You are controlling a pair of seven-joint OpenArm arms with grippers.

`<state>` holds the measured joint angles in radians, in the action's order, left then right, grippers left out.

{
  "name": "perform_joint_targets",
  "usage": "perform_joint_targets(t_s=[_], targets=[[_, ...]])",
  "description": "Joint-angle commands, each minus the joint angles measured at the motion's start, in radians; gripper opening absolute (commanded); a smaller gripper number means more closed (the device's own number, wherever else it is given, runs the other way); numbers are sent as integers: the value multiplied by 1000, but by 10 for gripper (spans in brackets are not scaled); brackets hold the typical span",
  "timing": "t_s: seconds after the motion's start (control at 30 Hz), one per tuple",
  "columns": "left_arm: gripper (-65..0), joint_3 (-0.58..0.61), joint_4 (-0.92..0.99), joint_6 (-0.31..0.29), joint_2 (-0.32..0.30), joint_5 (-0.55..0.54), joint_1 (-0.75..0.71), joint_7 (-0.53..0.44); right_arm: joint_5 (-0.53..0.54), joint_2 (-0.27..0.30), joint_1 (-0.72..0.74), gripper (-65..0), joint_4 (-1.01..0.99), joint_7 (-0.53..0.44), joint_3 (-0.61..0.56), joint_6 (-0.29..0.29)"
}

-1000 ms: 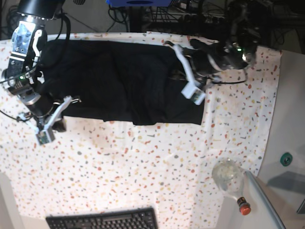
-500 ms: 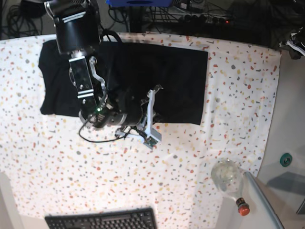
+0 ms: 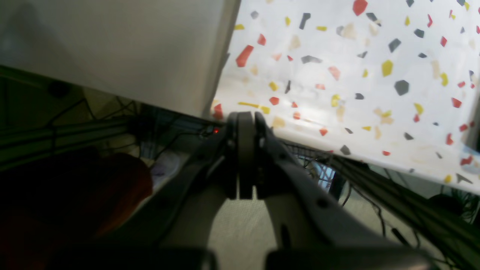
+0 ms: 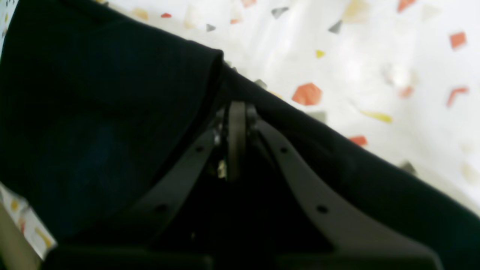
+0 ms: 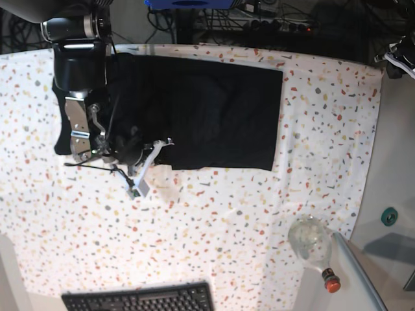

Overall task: Layout the t-shirt on the table in an organized manner, then fold the t-shirt properly
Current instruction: 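Press the folded stack with the right gripper and release both grippers, then grasp the stack's ends with both grippers and fold it in half again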

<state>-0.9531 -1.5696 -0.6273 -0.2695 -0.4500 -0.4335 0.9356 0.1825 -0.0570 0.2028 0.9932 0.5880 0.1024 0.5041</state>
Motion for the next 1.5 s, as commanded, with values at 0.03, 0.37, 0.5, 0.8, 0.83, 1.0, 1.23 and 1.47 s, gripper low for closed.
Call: perform_joint_targets(t_s=[0.03, 0.37, 0.5, 0.8, 0.83, 1.0, 1.23, 1.47], targets=[[-650, 24, -18, -1, -21, -14, -1, -13, 19, 4, -24, -650, 145, -16, 23, 6], [-650, 174, -15, -3, -18, 67, 63, -45, 22, 61, -227, -620, 648, 212, 432, 12], [-650, 288, -1, -3, -4, 148, 83, -163, 32, 131, -233, -230, 585, 275, 578, 140], [-650, 379, 174, -3, 11, 168, 193, -226, 147, 236, -223, -182, 300, 372, 738, 194], [-650, 389, 186, -3, 11, 168, 203, -227, 147, 233, -223, -182, 289, 372, 735, 194], [-650, 477, 229, 2, 11, 168, 232, -261, 147, 193, -217, -180, 266, 372, 731, 194], [-650, 586, 340, 5, 11, 170, 259, -382, 147, 145, -197, -177, 255, 373, 701, 194], [-650, 645, 406, 8, 29, 170, 278, -387, 295, 124, -230, -182, 264, 415, 569, 194]])
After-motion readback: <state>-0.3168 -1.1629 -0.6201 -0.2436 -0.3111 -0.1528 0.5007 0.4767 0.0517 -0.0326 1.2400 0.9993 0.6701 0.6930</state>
